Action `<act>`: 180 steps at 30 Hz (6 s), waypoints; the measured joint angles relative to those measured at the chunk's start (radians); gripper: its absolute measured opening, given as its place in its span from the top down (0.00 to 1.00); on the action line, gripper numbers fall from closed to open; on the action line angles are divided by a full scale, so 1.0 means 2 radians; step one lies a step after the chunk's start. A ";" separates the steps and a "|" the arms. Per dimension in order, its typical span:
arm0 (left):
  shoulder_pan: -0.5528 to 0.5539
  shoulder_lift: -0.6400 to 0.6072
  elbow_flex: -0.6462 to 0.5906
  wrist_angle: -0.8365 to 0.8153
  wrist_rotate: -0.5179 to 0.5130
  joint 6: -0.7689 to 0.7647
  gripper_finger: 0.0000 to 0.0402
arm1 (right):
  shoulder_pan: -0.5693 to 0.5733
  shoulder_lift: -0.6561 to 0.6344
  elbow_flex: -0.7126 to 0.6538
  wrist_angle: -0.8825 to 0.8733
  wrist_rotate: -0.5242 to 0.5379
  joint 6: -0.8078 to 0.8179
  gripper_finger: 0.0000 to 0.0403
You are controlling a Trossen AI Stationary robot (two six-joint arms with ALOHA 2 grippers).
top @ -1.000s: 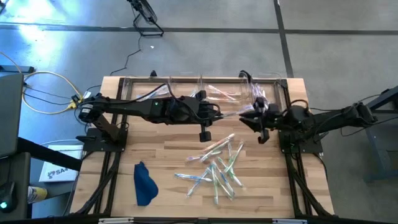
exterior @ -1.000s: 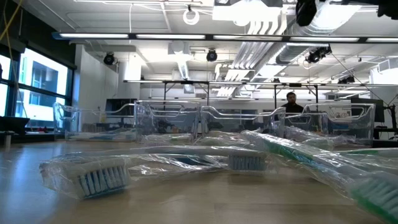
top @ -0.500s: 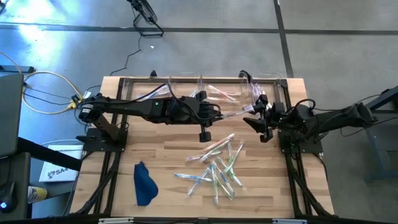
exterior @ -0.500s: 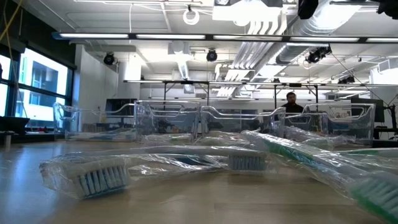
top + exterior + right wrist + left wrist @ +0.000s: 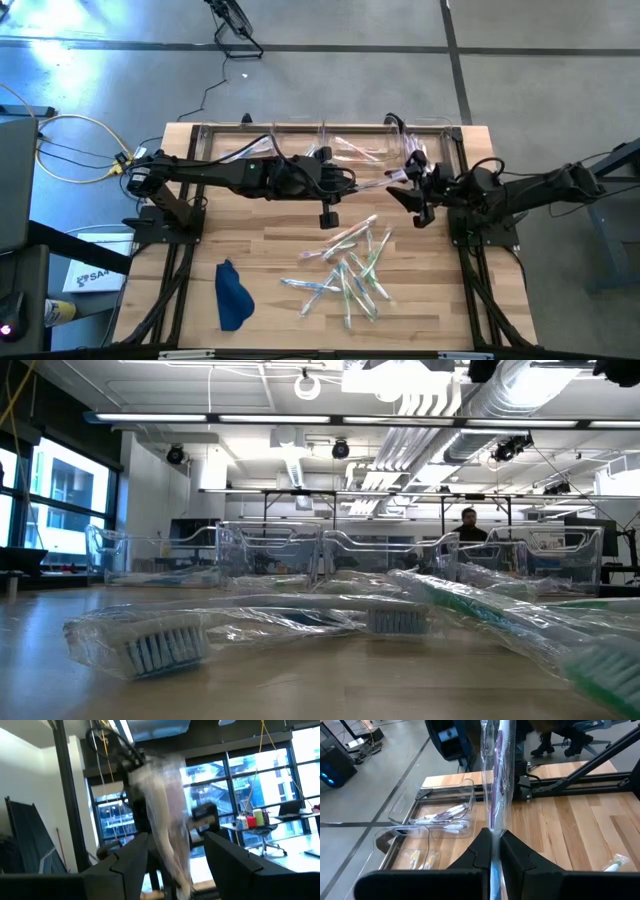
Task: Pick & Place Toothbrushes
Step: Put the purple toothbrush into the right transparent bin, then put the green toothbrush into the middle left transparent bin
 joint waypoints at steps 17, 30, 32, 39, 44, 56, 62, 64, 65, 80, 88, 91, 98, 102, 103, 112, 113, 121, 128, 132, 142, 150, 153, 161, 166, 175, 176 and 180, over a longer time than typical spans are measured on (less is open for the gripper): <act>0.000 0.000 0.000 -0.009 -0.005 -0.001 0.97 | 0.000 0.025 0.025 -0.001 0.001 -0.013 0.76; 0.000 0.000 0.000 -0.009 -0.005 -0.001 0.97 | 0.000 0.025 0.025 -0.001 0.000 -0.017 0.97; 0.000 0.000 0.000 -0.009 -0.005 -0.001 0.97 | 0.000 0.025 0.025 -0.001 0.000 -0.017 0.97; 0.000 0.000 0.000 -0.008 -0.005 0.001 0.82 | 0.000 0.025 0.025 -0.002 0.002 -0.007 0.98; 0.000 0.000 0.000 -0.003 -0.015 0.011 0.72 | 0.000 0.025 0.025 -0.003 0.002 -0.007 0.98; 0.000 -0.002 0.000 0.013 -0.016 0.079 0.49 | 0.000 0.024 0.025 -0.041 0.039 0.031 0.98; 0.000 -0.022 0.014 0.028 -0.018 0.126 0.48 | 0.000 0.008 0.025 -0.085 0.083 0.031 0.98; 0.000 -0.032 0.022 0.023 -0.018 0.137 0.48 | 0.000 -0.003 0.025 -0.101 0.092 0.031 0.98; 0.000 -0.039 0.025 0.009 -0.018 0.142 0.48 | 0.000 -0.008 0.025 -0.106 0.097 0.031 0.98; 0.000 -0.085 0.046 -0.057 -0.031 0.156 0.48 | 0.000 -0.088 0.025 -0.253 0.360 0.031 0.98; 0.000 -0.084 0.045 -0.063 -0.032 0.144 0.48 | -0.016 -0.088 0.025 -0.333 0.488 0.063 0.98; 0.000 -0.084 0.045 -0.065 -0.039 0.144 0.48 | -0.043 -0.089 0.025 -0.381 0.464 0.122 0.98; 0.000 -0.089 0.045 -0.087 -0.053 0.144 0.48 | -0.150 -0.077 0.025 -0.486 0.344 0.223 0.98; 0.000 -0.090 0.045 -0.093 -0.053 0.143 0.48 | -0.203 -0.071 0.025 -0.485 0.292 0.218 0.98; 0.000 -0.090 0.045 -0.095 -0.053 0.142 0.48 | -0.213 -0.071 0.025 -0.477 0.282 0.210 0.98; 0.000 -0.091 0.045 -0.103 -0.053 0.131 0.48 | -0.276 -0.061 0.153 -0.611 0.239 0.158 0.98; 0.000 -0.091 0.045 -0.103 -0.053 0.131 0.48 | -0.282 -0.056 0.171 -0.638 0.234 0.158 0.98; 0.000 -0.091 0.045 -0.103 -0.053 0.131 0.48 | -0.340 0.007 0.254 -0.817 0.178 0.170 0.98; 0.000 -0.091 0.045 -0.103 -0.053 0.129 0.48 | -0.388 0.071 0.254 -0.846 0.124 0.150 0.98; 0.000 -0.091 0.045 -0.103 -0.053 0.129 0.48 | -0.414 0.104 0.254 -0.845 0.098 0.138 0.98; 0.000 -0.091 0.045 -0.108 -0.053 0.129 0.48 | -0.456 0.163 0.254 -0.842 0.045 0.132 0.98; 0.000 -0.090 0.045 -0.118 -0.053 0.123 0.48 | -0.466 0.200 0.254 -0.840 0.001 0.135 0.98; 0.000 -0.090 0.045 -0.118 -0.053 0.118 0.48 | -0.467 0.210 0.254 -0.837 -0.003 0.136 0.98; 0.000 -0.090 0.045 -0.131 -0.053 0.115 0.48 | -0.466 0.221 0.254 -0.838 0.020 0.147 0.88; 0.000 -0.090 0.045 -0.129 -0.053 0.105 0.48 | -0.466 0.220 0.254 -0.839 0.026 0.144 0.78; 0.000 -0.090 0.045 -0.125 -0.053 0.104 0.48 | -0.466 0.219 0.254 -0.839 0.022 0.118 0.62; 0.000 -0.090 0.045 -0.126 -0.053 0.104 0.48 | -0.466 0.217 0.254 -0.839 0.016 0.117 0.62; 0.000 -0.090 0.045 -0.126 -0.053 0.105 0.48 | -0.466 0.197 0.254 -0.834 -0.031 0.097 0.65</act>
